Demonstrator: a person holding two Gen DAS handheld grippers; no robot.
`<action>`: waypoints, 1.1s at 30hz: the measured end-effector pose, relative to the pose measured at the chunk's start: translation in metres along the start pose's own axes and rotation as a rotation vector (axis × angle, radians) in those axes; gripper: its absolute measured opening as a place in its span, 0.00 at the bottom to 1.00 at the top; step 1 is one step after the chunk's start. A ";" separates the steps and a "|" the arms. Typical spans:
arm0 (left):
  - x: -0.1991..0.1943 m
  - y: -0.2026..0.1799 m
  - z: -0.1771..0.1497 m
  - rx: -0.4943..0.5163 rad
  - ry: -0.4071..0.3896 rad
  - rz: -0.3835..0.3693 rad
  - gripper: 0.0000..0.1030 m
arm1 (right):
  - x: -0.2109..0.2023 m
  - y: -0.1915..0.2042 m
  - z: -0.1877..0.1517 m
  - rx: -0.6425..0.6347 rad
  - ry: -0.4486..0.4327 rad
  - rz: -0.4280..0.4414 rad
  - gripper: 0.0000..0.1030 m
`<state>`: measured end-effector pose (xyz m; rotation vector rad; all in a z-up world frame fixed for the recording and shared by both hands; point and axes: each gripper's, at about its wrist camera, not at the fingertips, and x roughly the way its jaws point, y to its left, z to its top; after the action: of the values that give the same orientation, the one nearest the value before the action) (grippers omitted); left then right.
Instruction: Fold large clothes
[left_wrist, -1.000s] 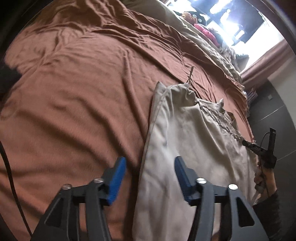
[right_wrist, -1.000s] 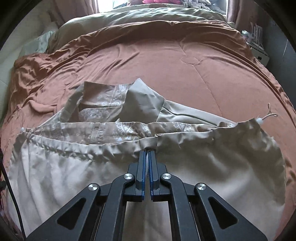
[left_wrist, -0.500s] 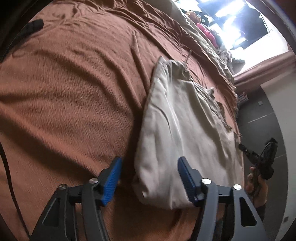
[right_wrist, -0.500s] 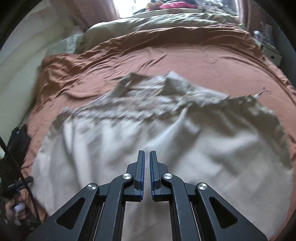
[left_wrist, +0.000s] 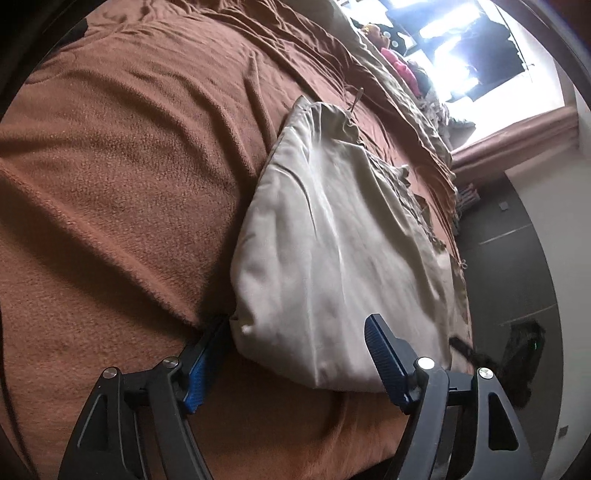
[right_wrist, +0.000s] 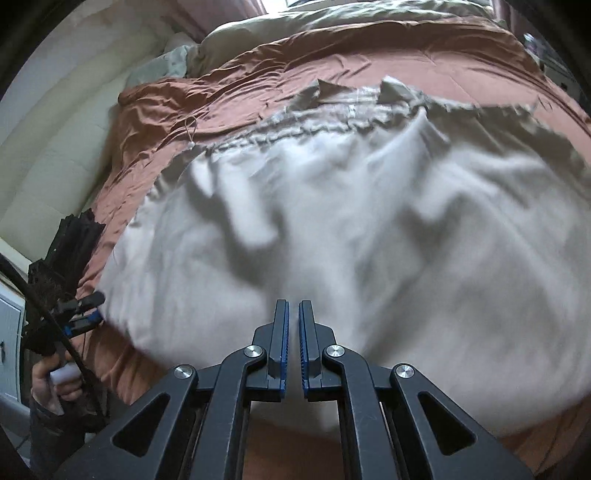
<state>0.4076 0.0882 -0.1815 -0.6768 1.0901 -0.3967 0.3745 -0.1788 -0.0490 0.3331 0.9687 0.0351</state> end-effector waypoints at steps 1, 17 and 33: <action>0.001 0.000 0.000 -0.006 -0.003 -0.004 0.63 | 0.001 -0.001 -0.007 0.006 0.000 -0.006 0.02; -0.041 -0.093 0.016 0.126 -0.096 -0.144 0.18 | 0.004 -0.024 -0.059 0.142 -0.052 0.033 0.02; -0.044 -0.243 0.033 0.365 -0.113 -0.305 0.16 | -0.013 -0.062 -0.064 0.213 -0.091 0.141 0.02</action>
<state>0.4257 -0.0538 0.0221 -0.5317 0.7794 -0.7896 0.3072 -0.2230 -0.0900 0.5945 0.8592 0.0447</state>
